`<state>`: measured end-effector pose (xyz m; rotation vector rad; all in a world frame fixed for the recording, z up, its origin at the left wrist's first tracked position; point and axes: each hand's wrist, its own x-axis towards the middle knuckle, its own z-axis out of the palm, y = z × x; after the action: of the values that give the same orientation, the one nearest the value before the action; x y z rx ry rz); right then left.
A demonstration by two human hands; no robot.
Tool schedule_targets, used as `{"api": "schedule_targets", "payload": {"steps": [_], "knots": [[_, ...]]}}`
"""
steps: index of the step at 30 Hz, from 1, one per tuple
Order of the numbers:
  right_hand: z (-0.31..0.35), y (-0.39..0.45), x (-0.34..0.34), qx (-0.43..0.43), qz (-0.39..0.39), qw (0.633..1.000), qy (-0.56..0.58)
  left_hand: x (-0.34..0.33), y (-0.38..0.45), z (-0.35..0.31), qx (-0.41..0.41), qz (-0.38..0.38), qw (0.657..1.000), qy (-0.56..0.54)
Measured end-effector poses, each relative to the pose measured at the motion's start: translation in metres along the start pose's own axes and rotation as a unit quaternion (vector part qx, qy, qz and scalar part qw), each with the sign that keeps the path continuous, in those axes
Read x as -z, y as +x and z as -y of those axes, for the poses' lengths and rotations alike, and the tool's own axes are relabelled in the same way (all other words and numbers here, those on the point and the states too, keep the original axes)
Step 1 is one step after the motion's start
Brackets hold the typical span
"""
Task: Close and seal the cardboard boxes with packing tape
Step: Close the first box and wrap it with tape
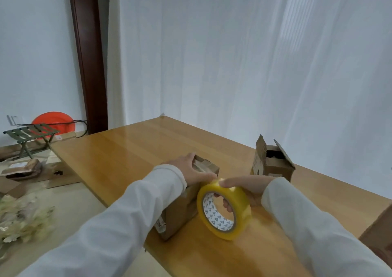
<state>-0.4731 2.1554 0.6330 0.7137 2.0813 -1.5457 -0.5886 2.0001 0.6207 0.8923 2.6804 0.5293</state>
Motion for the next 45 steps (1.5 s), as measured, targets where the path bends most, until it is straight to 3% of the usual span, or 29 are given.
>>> {"api": "schedule_targets", "payload": {"steps": [2, 6, 9, 12, 17, 19, 23, 26, 30, 33, 35, 38, 41, 45], "knots": [[-0.006, -0.002, 0.004, 0.004, -0.019, 1.0, -0.002, 0.003, 0.005, 0.0, 0.016, 0.031, 0.999, -0.001], [0.011, 0.002, -0.021, -0.044, -0.1, 0.985, -0.136, 0.009, 0.016, 0.0, 0.035, 0.042, 0.998, -0.013], [0.019, 0.001, -0.032, -0.008, -0.117, 0.964, -0.238, 0.018, 0.024, 0.007, 0.045, 0.044, 0.998, -0.017], [0.012, 0.012, -0.023, -0.001, -0.118, 0.979, -0.168, 0.028, 0.026, 0.015, 0.072, 0.054, 0.995, -0.045], [0.014, -0.005, 0.002, 0.131, -0.098, 0.983, -0.086, 0.015, 0.084, 0.084, 0.154, 0.04, 0.966, -0.203], [0.027, -0.01, 0.005, 0.109, -0.12, 0.976, -0.145, 0.008, 0.096, 0.1, 0.163, 0.07, 0.953, -0.244], [0.039, 0.004, -0.016, 0.003, -0.154, 0.955, -0.252, 0.018, 0.036, 0.075, 0.195, 0.111, 0.926, -0.302], [0.024, 0.02, -0.02, -0.021, -0.193, 0.925, -0.326, 0.0, 0.027, 0.091, 0.162, 0.067, 0.944, -0.28], [0.021, 0.027, -0.01, -0.021, -0.198, 0.941, -0.272, -0.002, 0.016, 0.092, 0.112, 0.084, 0.946, -0.293], [0.019, 0.029, -0.01, -0.02, -0.213, 0.938, -0.274, 0.015, 0.021, 0.082, 0.07, 0.061, 0.985, -0.144], [0.016, 0.024, -0.005, -0.032, -0.18, 0.949, -0.256, 0.021, 0.025, 0.068, 0.053, 0.025, 0.998, -0.008], [0.009, 0.01, 0.005, -0.02, -0.111, 0.976, -0.186, 0.017, 0.022, 0.031, -0.045, -0.094, 0.977, 0.187], [-0.002, 0.001, 0.012, 0.014, -0.116, 0.986, -0.117, -0.006, 0.024, 0.006, -0.186, -0.12, 0.966, 0.13], [-0.016, 0.0, 0.015, 0.055, -0.216, 0.947, -0.231, -0.031, 0.031, 0.002, -0.179, -0.068, 0.978, 0.086]]}}
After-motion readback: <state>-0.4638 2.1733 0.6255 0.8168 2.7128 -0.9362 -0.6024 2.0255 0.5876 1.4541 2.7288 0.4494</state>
